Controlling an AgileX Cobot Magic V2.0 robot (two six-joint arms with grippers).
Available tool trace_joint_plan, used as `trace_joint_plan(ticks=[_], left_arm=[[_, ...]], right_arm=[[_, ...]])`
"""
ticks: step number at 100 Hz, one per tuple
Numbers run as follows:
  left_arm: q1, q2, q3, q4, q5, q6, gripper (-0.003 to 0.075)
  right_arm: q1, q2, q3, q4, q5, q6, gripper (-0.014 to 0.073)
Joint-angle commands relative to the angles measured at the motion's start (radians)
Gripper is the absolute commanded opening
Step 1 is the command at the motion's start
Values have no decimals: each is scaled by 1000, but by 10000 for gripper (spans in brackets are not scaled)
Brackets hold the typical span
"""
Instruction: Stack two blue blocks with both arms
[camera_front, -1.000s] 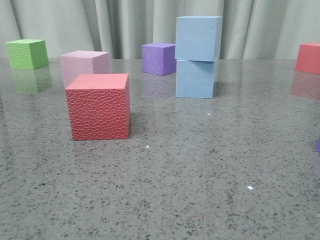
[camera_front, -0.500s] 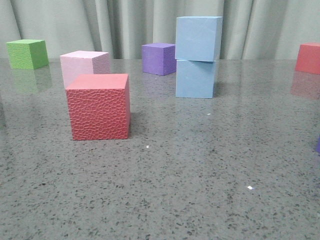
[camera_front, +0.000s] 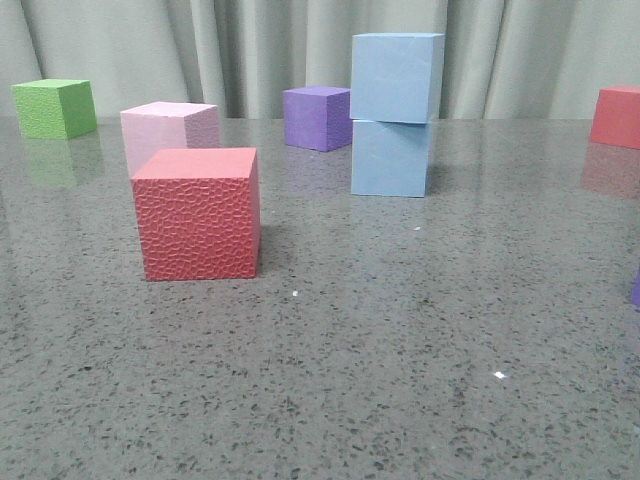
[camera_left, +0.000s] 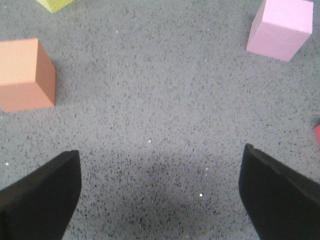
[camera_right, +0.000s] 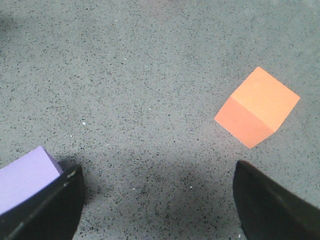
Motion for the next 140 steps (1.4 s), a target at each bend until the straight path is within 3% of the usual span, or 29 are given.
trace_joint_plan(ticks=[1, 38, 97, 104, 116, 140], left_arm=[[1, -40, 28, 4, -92, -34, 610], [1, -180, 171, 6, -116, -76, 610], [1, -195, 180, 14, -145, -85, 594], [1, -195, 180, 23, -149, -85, 555], [1, -195, 180, 28, -149, -85, 438], [1, -195, 180, 28, -149, -85, 73]], right_arm=[[-6, -3, -21, -20, -62, -19, 601], [-6, -69, 57, -18, -112, -48, 601], [-6, -126, 119, -20, -123, -48, 582], [-6, -126, 119, -20, -123, -48, 531], [-6, -126, 119, -20, -123, -48, 364], [-6, -126, 119, -20, -123, -48, 29]])
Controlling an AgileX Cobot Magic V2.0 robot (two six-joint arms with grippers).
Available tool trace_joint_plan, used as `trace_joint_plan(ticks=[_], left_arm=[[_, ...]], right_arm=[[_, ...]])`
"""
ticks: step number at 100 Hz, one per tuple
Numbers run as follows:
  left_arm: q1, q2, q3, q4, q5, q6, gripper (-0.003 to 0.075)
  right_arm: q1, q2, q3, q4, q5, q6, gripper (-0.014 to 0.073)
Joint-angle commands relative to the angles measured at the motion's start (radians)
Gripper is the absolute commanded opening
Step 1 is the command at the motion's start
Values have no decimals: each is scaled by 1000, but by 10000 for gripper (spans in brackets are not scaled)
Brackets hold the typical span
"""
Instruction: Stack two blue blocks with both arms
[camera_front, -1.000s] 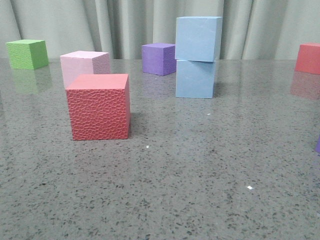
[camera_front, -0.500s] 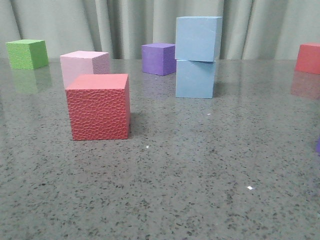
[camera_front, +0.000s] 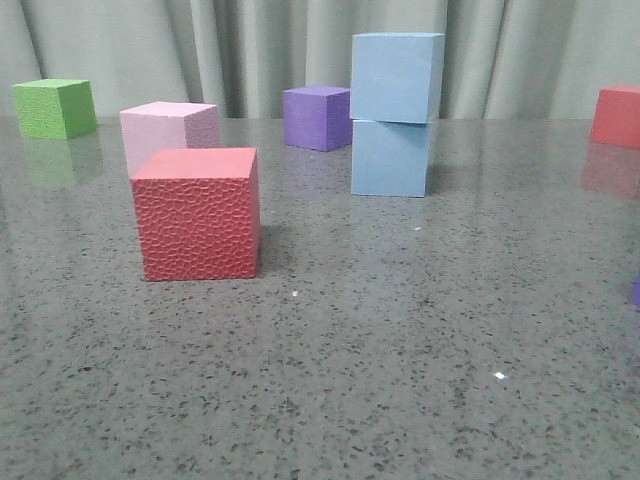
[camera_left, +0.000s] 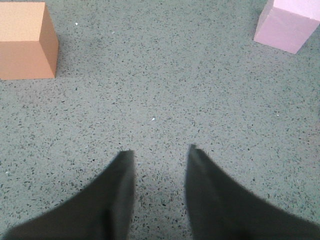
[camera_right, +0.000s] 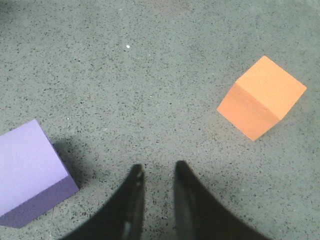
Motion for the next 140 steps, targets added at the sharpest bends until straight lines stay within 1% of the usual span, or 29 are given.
trace_joint_plan(ticks=[1, 7, 10, 13, 118, 128, 140], left_arm=[[1, 5, -24, 13, -69, -9, 63], [1, 5, -24, 13, -69, -9, -20], [1, 5, -24, 13, -69, -9, -18], [1, 5, -24, 13, -69, -9, -19], [1, 0, -24, 15, -75, -9, -19], [1, -21, -3, 20, -128, -9, -19], [1, -81, 65, 18, -290, -9, -19]], right_arm=[[-6, 2, -22, -20, -66, -13, 20], [-6, 2, -22, -20, -66, -13, -50], [-6, 2, -22, -20, -66, -13, -75], [-6, 2, -22, -20, -66, -13, -64], [-6, 2, -22, -20, -65, -13, -69], [-6, 2, -22, -20, -65, -13, -69], [-6, 2, -22, -20, -65, -13, -69]])
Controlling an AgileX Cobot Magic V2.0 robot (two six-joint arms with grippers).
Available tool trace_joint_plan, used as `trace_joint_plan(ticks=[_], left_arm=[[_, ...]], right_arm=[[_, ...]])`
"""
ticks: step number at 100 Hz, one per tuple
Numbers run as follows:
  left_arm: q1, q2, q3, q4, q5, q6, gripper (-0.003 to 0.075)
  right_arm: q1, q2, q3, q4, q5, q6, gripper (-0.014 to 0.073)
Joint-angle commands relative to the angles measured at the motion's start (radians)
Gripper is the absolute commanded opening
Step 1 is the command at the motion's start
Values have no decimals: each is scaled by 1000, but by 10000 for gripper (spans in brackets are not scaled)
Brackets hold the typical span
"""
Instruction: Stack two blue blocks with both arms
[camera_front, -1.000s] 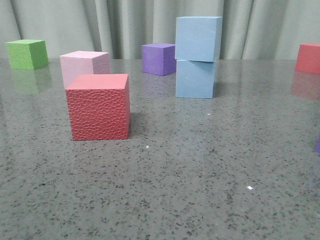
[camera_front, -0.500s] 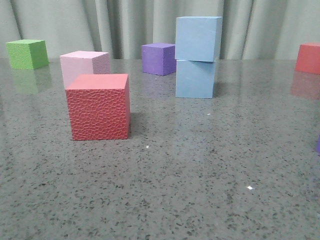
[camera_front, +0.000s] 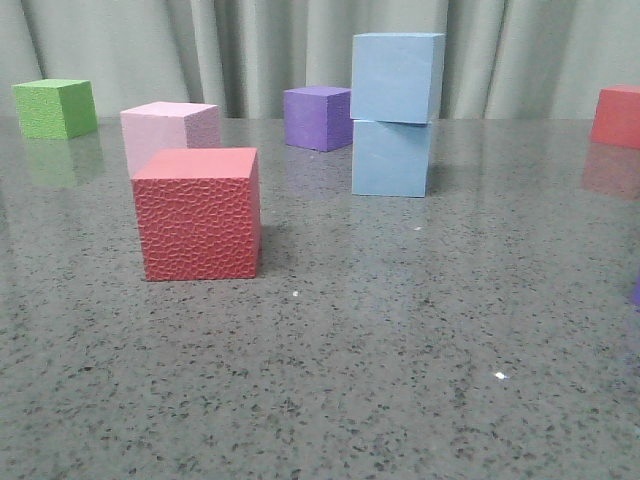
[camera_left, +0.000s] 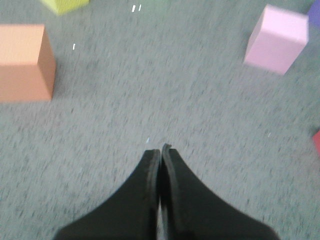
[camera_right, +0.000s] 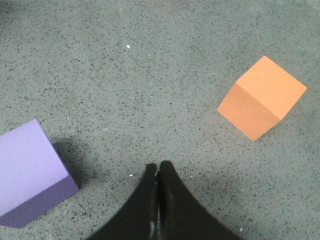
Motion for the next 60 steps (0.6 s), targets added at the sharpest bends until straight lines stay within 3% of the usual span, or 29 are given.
trace_joint_plan(ticks=[1, 12, 30, 60], left_arm=[[1, -44, 33, 11, -199, -9, -19], [1, -116, 129, 5, -354, 10, -19], [4, -255, 308, -44, -546, 207, -19], [99, -435, 522, -109, -659, 228, -19]], right_arm=[[-6, 2, -22, -20, -65, -13, -69], [-6, 2, -22, -20, -65, -13, -69], [-6, 2, -22, -20, -65, -13, -69], [-6, 2, -22, -20, -65, -13, -69]])
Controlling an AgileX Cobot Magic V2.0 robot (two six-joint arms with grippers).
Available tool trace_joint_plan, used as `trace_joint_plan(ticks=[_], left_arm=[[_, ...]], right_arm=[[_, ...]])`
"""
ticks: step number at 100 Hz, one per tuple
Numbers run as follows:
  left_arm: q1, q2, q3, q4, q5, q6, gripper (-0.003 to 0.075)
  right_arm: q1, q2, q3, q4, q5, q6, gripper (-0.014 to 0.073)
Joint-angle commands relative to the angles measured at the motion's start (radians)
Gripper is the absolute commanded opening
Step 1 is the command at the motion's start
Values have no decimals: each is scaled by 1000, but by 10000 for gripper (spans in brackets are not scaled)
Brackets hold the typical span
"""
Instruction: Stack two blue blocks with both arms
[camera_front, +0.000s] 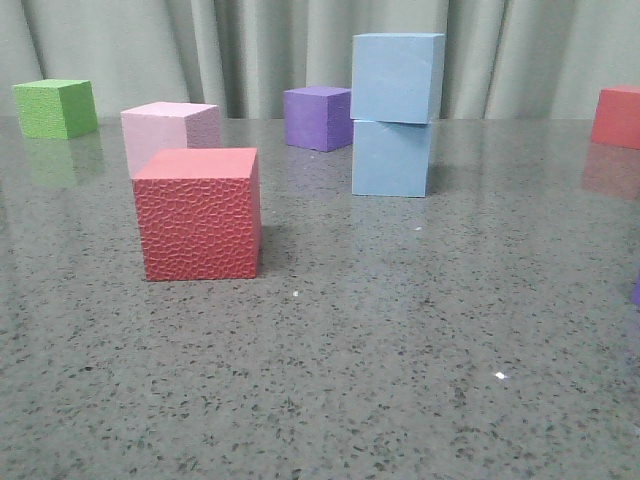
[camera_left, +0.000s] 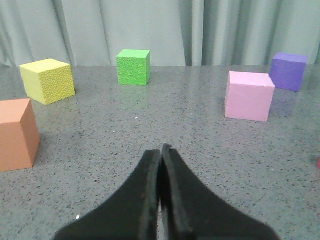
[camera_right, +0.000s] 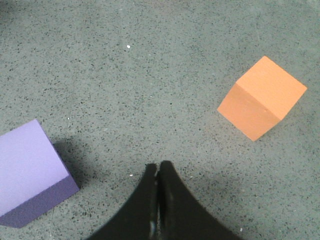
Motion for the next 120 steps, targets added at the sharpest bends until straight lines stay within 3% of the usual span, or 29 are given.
trace_joint_plan(ticks=[1, 46, 120], left_arm=[[30, -28, 22, -23, -106, 8, -19], [45, -102, 179, -19, -259, 8, -19], [20, -102, 179, -18, -231, 8, -19]], right_arm=[[-6, 2, -22, -20, -65, -13, -69], [-6, 2, -22, -20, -65, -13, -69], [-6, 2, -22, -20, -65, -13, -69]])
